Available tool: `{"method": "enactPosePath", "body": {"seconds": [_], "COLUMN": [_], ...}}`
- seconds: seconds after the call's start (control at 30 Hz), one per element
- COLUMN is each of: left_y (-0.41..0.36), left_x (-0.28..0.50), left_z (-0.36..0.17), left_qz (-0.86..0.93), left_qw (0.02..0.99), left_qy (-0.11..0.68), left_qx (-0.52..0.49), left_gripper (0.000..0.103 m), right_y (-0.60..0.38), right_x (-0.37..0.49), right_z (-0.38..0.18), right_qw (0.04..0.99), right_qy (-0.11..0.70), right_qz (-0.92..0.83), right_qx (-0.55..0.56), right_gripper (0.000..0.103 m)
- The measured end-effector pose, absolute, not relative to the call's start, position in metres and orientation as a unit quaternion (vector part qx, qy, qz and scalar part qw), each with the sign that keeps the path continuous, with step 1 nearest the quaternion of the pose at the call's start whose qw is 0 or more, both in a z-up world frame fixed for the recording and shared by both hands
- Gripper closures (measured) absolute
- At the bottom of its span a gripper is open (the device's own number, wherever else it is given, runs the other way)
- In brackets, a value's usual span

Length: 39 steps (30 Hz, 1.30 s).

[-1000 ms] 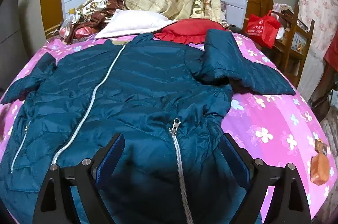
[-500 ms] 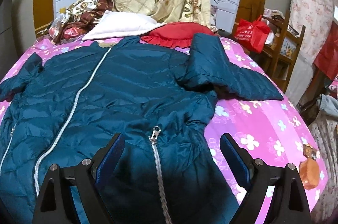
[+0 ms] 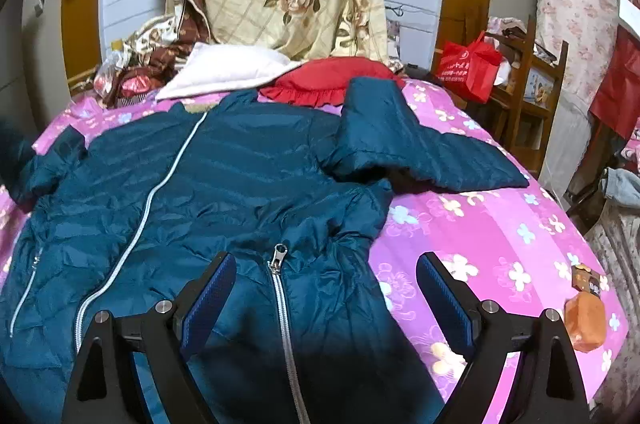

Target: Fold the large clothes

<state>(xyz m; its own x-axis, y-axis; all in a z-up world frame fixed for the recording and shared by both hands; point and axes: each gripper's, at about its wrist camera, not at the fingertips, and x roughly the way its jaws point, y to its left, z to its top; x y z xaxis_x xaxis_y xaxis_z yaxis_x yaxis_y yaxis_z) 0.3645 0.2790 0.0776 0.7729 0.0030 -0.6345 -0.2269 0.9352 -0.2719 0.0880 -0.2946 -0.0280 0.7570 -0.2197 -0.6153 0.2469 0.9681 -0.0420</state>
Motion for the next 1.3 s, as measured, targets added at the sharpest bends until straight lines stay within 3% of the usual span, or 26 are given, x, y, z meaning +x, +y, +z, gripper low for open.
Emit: {"method": "enactPosePath", "body": {"seconds": [0.13,0.3,0.47,0.6,0.67,0.73,0.97,1.0,1.13,1.3], "left_y": [0.167,0.016,-0.049,-0.044,-0.026,-0.006,0.064,0.068,0.093,0.117], "left_x": [0.353,0.336,0.314,0.296,0.280,0.268,0.220,0.219,0.214,0.215], "left_z": [0.109,0.099,0.059,0.045,0.042,0.040,-0.009,-0.019,-0.064,-0.092], "left_qz": [-0.056,-0.181,-0.259,-0.278,-0.269,-0.241,-0.058,-0.038,-0.004,0.009], "left_qw": [0.936,0.919,0.876,0.856,0.859,0.872,0.920,0.920,0.907,0.895], "left_qy": [0.322,0.343,0.403,0.426,0.423,0.412,0.386,0.389,0.421,0.440], "left_qx": [-0.131,-0.069,-0.060,-0.090,-0.102,-0.110,-0.039,-0.023,-0.023,-0.069], "left_gripper": [0.096,0.096,0.075,0.068,0.053,0.046,0.043,0.043,0.043,0.043], "right_y": [-0.308,-0.334,-0.356,-0.353,-0.346,-0.339,-0.324,-0.325,-0.324,-0.330], "right_x": [0.075,0.059,0.048,0.051,0.058,0.071,0.165,0.179,0.251,0.307], "right_z": [-0.025,-0.026,-0.019,-0.008,-0.004,-0.001,-0.018,-0.025,-0.063,-0.098], "right_qw": [0.938,0.934,0.935,0.940,0.942,0.941,0.916,0.911,0.877,0.859], "right_qy": [0.320,0.321,0.312,0.301,0.302,0.311,0.368,0.378,0.441,0.465], "right_qz": [-0.128,-0.136,-0.126,-0.111,-0.102,-0.085,-0.013,-0.011,-0.017,-0.061], "right_qx": [0.042,0.078,0.115,0.114,0.107,0.106,0.158,0.167,0.192,0.206], "right_gripper": [0.013,0.013,0.013,0.013,0.013,0.013,0.013,0.017,0.054,0.054]}}
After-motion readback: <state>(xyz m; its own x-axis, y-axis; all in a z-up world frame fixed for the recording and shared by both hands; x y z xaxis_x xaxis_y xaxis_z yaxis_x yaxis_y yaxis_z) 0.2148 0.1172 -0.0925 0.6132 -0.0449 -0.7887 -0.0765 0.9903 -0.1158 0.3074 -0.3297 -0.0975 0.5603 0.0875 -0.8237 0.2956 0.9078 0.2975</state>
